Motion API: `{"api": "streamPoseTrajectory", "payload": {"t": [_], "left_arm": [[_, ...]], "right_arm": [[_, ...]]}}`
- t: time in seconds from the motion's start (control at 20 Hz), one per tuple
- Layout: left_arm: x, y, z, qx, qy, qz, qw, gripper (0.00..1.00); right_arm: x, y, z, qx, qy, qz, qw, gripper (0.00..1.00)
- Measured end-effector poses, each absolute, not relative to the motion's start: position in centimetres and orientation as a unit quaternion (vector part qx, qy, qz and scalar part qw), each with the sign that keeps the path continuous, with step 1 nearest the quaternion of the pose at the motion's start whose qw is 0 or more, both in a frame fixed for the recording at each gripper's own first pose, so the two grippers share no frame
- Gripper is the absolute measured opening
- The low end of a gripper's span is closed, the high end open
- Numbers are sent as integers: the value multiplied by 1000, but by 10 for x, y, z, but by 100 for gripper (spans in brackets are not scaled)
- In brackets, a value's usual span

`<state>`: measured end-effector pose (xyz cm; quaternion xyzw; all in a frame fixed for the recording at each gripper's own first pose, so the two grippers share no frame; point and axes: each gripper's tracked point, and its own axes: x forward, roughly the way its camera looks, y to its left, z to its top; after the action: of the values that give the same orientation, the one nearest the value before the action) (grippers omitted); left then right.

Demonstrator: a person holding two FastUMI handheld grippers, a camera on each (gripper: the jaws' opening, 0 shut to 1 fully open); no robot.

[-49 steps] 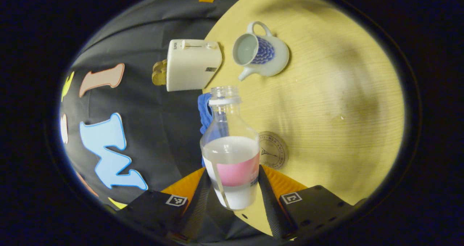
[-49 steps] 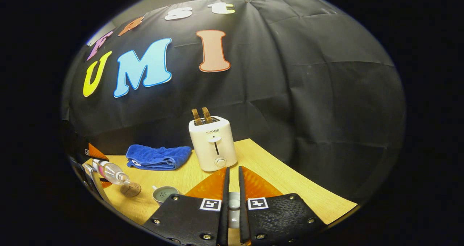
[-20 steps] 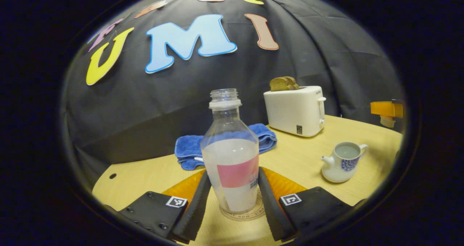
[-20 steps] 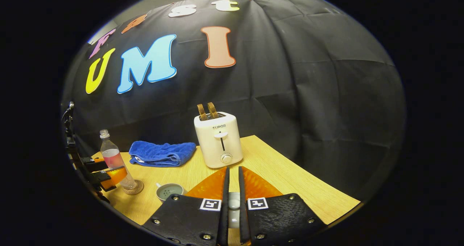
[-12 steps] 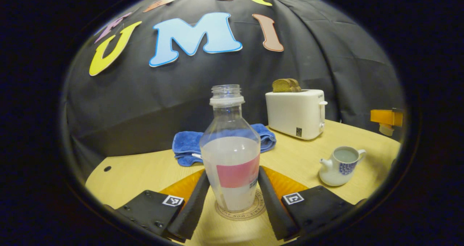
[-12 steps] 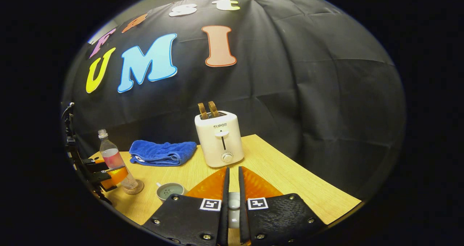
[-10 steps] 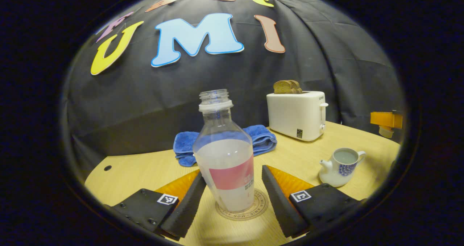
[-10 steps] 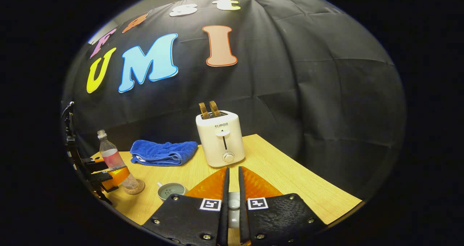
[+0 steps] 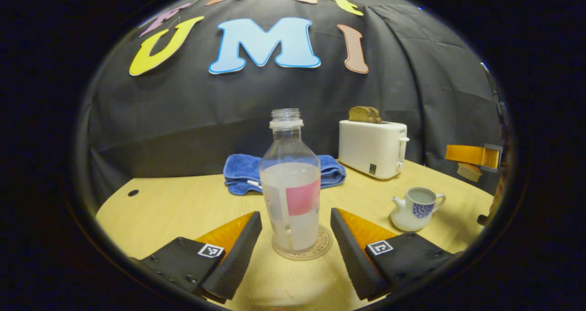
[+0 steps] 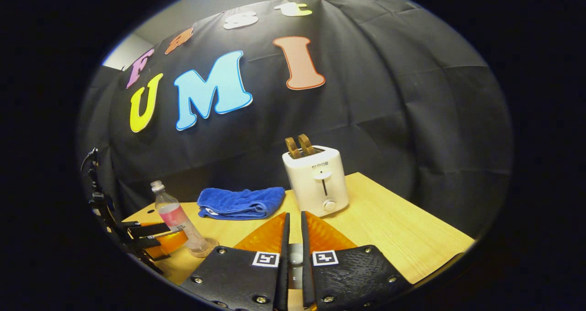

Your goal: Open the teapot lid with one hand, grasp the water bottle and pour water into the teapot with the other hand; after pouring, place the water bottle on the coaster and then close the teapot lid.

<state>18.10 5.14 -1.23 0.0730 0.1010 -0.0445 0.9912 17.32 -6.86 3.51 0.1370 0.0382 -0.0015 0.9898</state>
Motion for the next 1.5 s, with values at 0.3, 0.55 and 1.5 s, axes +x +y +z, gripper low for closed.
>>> {"api": "streamPoseTrajectory", "payload": {"t": [0.3, 0.55, 1.5], "left_arm": [[144, 60, -9, 23, 84, -48, 995, 100], [124, 59, 7, 16, 56, -54, 997, 100], [116, 34, 1, 28, 57, -88, 994, 100]], "right_arm": [[198, -28, 51, 125, 28, 34, 991, 12], [213, -7, 30, 87, 45, 29, 995, 12], [220, 5, -3, 86, 57, 52, 993, 13]]}}
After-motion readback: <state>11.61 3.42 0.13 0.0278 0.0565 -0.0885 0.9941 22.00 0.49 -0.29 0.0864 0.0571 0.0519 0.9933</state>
